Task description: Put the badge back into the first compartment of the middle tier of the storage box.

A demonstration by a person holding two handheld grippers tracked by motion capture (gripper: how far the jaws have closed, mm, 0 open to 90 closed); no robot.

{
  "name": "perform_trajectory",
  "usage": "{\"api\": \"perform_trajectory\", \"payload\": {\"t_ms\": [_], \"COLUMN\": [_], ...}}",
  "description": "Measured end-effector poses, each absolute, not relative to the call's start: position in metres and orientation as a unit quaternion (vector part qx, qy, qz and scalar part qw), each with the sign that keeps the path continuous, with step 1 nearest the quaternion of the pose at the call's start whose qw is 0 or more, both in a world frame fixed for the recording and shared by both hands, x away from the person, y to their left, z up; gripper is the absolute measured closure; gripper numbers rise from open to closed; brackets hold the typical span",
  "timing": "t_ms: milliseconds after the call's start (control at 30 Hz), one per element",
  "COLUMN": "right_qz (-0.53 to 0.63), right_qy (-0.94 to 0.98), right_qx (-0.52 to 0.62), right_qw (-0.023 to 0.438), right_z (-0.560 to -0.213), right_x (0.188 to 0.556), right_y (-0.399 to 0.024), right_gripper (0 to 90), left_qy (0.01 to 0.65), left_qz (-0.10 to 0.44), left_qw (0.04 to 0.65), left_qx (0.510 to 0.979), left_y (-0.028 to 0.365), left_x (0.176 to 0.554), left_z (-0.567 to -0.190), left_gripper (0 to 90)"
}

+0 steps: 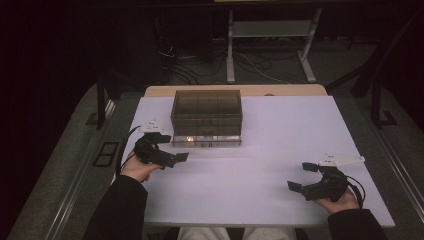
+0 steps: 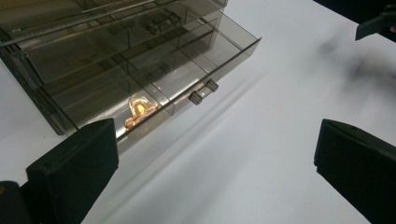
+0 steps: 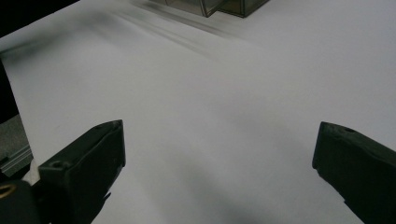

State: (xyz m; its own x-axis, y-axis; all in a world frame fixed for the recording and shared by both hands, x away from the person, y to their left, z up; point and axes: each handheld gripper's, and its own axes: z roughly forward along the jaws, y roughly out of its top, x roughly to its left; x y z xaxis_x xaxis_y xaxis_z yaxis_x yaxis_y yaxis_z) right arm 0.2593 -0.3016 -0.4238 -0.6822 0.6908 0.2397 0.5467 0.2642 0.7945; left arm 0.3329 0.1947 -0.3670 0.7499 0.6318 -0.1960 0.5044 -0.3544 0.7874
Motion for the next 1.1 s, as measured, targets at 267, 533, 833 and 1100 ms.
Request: {"api": "perform_trajectory", "payload": {"t_ms": [267,533,833,1100], "right_qz": [0.463,0.462,0.462,0.46], "right_qy": [0.791,0.792,0.793,0.794], "right_qx": [0.391,0.392,0.391,0.391], "right_qw": [0.078,0.075,0.076,0.073], "right_z": [-0.424,-0.424,-0.424,-0.425], "right_x": [0.259,0.259,0.26,0.259], "right_y": [-0.301,-0.3,-0.3,-0.299], "right_gripper": [2.1,2.1,2.1,2.1], "left_qy": [0.343,0.342,0.344,0.35], "left_qz": [0.079,0.083,0.087,0.092], "left_qw": [0.454,0.456,0.461,0.469], "left_qx": [0.818,0.817,0.813,0.806], "left_y": [0.197,0.198,0.198,0.201], "left_x": [0.32,0.309,0.299,0.29], "left_z": [-0.37,-0.377,-0.384,-0.391], "left_gripper": [0.0,0.0,0.0,0.0]}}
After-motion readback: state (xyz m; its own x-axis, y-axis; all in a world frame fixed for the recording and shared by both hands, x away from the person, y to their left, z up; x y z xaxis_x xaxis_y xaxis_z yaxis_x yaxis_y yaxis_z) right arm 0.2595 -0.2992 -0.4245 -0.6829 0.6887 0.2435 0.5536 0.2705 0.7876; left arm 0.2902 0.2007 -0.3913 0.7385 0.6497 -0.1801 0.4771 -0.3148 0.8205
